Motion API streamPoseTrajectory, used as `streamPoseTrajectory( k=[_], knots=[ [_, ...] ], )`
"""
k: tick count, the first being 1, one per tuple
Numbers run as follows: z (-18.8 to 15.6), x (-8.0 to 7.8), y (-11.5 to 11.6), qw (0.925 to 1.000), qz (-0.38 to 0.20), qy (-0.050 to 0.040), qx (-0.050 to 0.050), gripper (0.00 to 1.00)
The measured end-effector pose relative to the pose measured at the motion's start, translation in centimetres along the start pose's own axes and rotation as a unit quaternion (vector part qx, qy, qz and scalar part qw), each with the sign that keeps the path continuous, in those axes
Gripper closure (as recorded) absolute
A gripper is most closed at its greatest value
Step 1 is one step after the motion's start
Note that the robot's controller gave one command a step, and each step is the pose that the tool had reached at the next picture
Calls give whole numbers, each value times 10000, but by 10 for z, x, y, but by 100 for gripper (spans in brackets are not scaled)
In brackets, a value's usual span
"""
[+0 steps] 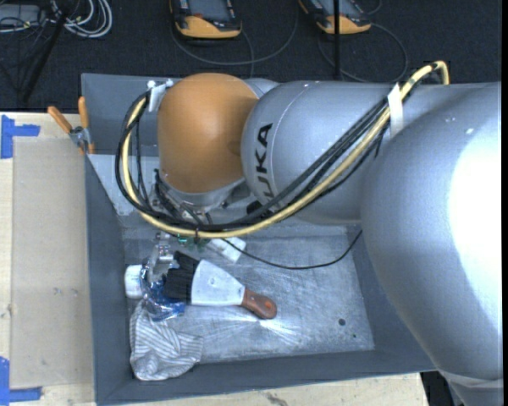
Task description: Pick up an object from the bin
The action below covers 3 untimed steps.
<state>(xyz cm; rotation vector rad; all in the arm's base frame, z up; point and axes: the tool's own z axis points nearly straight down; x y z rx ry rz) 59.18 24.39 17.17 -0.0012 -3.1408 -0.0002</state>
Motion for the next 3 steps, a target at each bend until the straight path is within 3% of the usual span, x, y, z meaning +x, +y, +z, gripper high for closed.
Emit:
streamPoseTrajectory(
  k=[1, 2, 3],
  knots=[
    [38, -3, 0, 9996, -275, -36, -9, 0],
    [70, 3, -1, 9925, -1217, -60, -30, 0],
    [81, 0, 3, 9999, 45, -102, -56, 100]
  ],
)
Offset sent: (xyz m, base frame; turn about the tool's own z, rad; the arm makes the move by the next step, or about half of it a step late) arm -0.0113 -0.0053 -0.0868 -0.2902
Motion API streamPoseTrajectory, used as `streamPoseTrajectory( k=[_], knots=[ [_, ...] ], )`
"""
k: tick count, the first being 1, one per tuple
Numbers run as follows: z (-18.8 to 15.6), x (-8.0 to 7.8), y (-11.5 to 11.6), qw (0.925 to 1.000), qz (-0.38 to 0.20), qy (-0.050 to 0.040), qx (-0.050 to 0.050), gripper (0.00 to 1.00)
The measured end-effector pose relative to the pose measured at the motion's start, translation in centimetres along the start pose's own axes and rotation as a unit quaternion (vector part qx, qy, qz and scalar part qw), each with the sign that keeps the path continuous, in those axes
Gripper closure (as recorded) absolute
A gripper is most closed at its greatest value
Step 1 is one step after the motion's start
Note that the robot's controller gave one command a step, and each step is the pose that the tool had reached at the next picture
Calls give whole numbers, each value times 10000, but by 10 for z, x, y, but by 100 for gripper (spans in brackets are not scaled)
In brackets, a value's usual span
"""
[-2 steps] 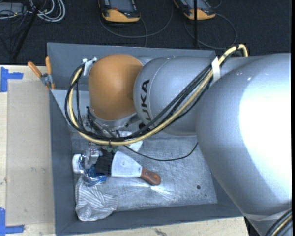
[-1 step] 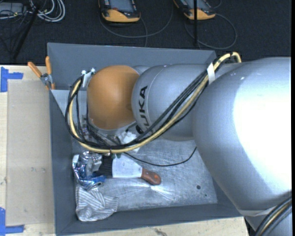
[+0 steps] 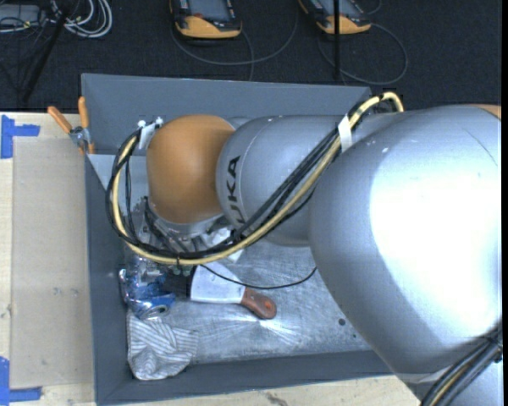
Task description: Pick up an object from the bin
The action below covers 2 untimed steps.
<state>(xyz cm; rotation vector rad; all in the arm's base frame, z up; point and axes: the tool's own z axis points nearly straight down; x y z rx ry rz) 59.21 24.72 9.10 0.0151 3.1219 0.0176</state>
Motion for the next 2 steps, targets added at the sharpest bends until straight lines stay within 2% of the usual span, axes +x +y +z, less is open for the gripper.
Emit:
streamPoseTrajectory(
  k=[2],
  knots=[
    [-3, 1, -1, 10000, 15, 2, -5, 100]
  ],
)
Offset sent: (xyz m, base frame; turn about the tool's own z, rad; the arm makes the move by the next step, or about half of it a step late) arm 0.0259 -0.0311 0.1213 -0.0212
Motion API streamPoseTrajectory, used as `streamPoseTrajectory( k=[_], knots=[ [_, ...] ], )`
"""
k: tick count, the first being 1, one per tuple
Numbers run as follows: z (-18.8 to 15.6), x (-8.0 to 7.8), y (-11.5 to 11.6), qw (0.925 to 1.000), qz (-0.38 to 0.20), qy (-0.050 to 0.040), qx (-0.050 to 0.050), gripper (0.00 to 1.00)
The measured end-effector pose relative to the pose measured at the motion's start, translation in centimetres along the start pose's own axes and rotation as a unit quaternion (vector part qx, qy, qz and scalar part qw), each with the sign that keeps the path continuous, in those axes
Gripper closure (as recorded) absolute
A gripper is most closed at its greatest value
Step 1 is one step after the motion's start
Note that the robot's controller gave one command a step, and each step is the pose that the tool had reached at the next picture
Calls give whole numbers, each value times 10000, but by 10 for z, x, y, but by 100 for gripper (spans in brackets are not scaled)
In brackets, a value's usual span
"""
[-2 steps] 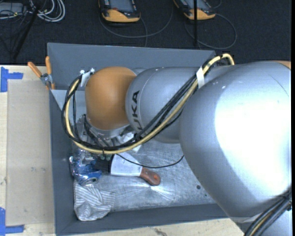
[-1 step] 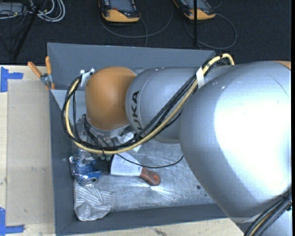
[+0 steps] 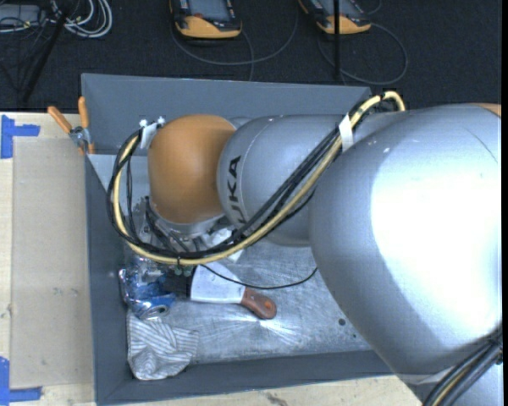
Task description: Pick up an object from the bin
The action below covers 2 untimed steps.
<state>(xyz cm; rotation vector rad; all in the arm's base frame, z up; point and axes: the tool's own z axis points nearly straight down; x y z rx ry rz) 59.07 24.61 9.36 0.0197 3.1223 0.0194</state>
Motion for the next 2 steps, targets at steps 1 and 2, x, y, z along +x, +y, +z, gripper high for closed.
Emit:
streamPoseTrajectory(
  k=[1, 2],
  knots=[
    [0, 0, 0, 10000, 11, 1, -1, 100],
    [0, 0, 0, 10000, 20, 1, 0, 100]
  ],
)
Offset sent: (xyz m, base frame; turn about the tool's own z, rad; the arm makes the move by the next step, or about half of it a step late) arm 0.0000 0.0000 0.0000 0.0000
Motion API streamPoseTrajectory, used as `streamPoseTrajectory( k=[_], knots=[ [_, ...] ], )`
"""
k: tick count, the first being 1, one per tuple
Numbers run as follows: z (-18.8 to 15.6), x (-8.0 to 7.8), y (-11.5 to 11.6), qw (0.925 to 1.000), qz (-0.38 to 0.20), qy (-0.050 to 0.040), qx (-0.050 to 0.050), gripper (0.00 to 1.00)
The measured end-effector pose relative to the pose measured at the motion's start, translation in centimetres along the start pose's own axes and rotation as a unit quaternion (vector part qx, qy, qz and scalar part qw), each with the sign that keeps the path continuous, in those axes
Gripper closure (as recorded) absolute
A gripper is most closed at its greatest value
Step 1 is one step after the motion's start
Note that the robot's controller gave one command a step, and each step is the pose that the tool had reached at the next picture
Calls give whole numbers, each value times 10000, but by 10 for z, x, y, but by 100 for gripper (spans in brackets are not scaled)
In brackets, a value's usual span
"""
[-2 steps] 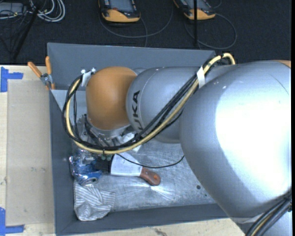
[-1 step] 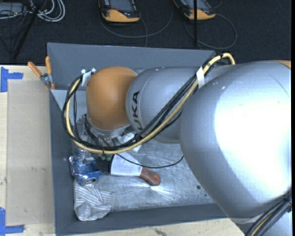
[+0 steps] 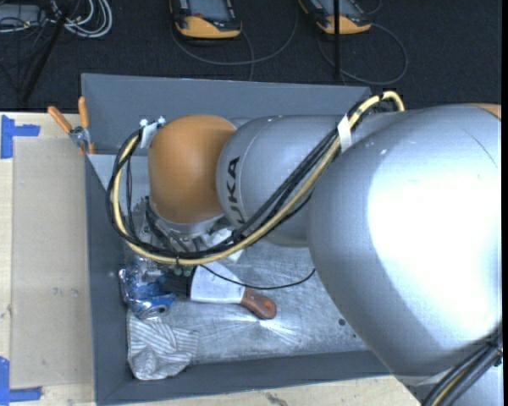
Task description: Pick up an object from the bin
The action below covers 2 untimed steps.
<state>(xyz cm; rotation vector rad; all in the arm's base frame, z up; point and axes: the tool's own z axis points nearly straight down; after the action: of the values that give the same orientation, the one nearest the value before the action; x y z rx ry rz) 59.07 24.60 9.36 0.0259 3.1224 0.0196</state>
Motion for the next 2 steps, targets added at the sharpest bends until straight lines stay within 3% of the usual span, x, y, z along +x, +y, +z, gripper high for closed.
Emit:
streamPoseTrajectory(
  k=[2],
  knots=[
    [0, 0, 0, 10000, 10, 1, -1, 100]
  ],
)
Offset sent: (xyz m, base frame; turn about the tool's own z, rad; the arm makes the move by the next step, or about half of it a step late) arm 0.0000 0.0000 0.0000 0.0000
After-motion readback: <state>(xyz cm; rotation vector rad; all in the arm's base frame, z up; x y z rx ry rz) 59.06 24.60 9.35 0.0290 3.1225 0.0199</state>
